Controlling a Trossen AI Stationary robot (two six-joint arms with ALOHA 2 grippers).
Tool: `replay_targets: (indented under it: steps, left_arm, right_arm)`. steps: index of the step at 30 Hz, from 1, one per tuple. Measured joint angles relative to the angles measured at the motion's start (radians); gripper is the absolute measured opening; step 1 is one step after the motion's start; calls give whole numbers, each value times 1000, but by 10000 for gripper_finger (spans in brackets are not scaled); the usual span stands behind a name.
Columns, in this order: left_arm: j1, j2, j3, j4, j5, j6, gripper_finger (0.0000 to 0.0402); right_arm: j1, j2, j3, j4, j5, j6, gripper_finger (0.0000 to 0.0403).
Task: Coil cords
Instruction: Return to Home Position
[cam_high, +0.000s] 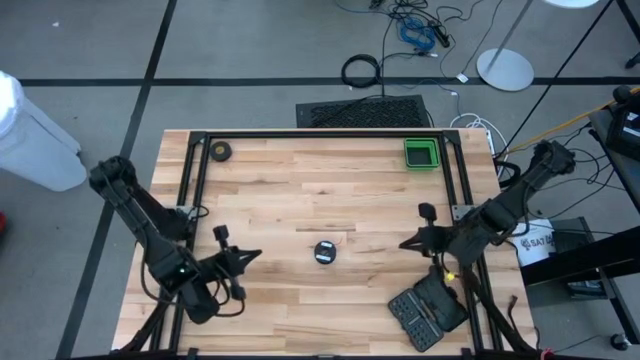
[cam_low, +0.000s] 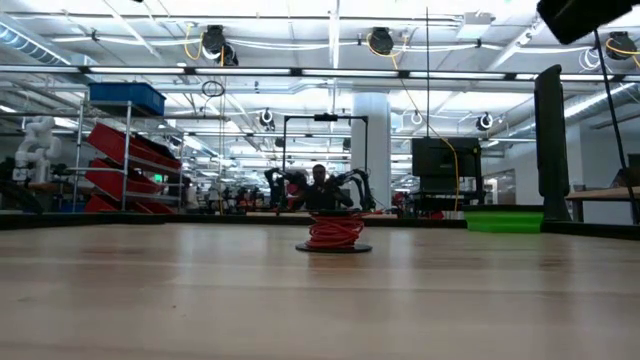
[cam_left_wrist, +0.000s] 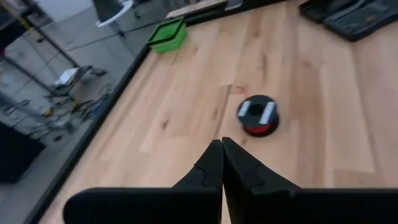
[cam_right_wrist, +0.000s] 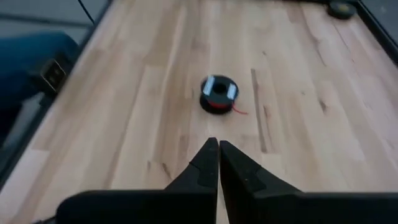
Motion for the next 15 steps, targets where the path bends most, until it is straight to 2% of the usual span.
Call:
replay_targets:
  steps: [7, 10, 15]
  left_arm:
    - [26, -93, -216, 403, 23, 222, 3]
    - [69, -133, -314, 613, 103, 346, 3]
    - [178, -162, -452, 1002, 301, 594, 2]
  right_arm:
    - [0, -192, -304, 337, -21, -75, 0]
    - [-2, -240, -401, 472, -59, -120, 0]
    - [-2, -258, -538, 760, -175, -240, 0]
